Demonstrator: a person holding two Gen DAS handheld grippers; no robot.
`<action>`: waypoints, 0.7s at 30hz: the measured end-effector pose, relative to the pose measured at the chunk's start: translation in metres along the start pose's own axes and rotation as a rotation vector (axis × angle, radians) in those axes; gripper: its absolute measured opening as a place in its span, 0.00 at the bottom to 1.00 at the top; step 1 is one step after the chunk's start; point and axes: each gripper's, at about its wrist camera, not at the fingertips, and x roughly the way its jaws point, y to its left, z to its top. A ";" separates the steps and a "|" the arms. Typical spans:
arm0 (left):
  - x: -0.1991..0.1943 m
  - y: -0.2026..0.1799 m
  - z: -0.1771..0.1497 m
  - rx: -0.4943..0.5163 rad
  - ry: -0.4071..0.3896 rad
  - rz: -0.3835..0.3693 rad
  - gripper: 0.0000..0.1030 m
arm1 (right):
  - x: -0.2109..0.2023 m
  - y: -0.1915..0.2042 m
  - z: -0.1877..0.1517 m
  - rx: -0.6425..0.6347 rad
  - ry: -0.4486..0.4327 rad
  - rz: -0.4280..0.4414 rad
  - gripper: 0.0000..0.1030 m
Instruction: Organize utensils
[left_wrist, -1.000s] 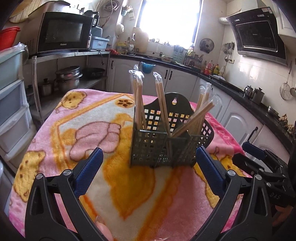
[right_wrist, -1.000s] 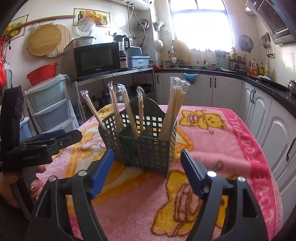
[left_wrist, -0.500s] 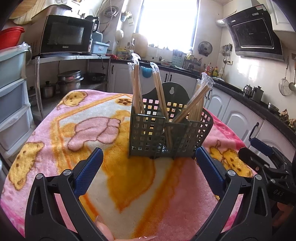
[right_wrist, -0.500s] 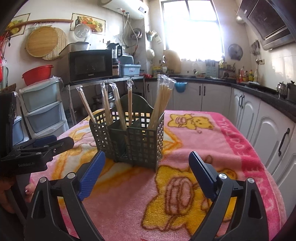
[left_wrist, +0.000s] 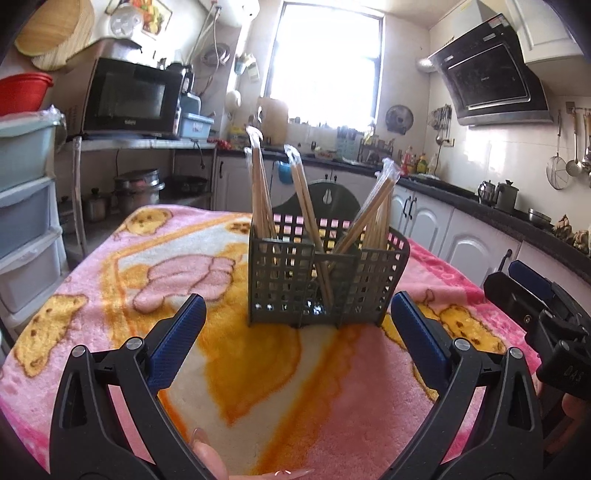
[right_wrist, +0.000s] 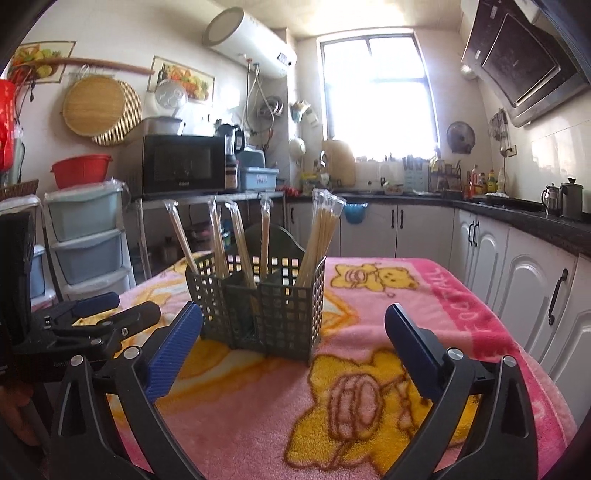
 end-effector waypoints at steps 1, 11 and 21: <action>-0.001 0.000 0.000 0.004 -0.011 0.002 0.90 | -0.001 0.001 0.000 -0.003 -0.009 -0.005 0.94; -0.005 0.000 -0.004 0.024 -0.071 0.030 0.90 | -0.007 0.003 -0.012 0.002 -0.048 -0.021 0.94; -0.007 0.000 -0.005 0.026 -0.088 0.032 0.90 | -0.011 0.000 -0.013 0.015 -0.068 -0.040 0.94</action>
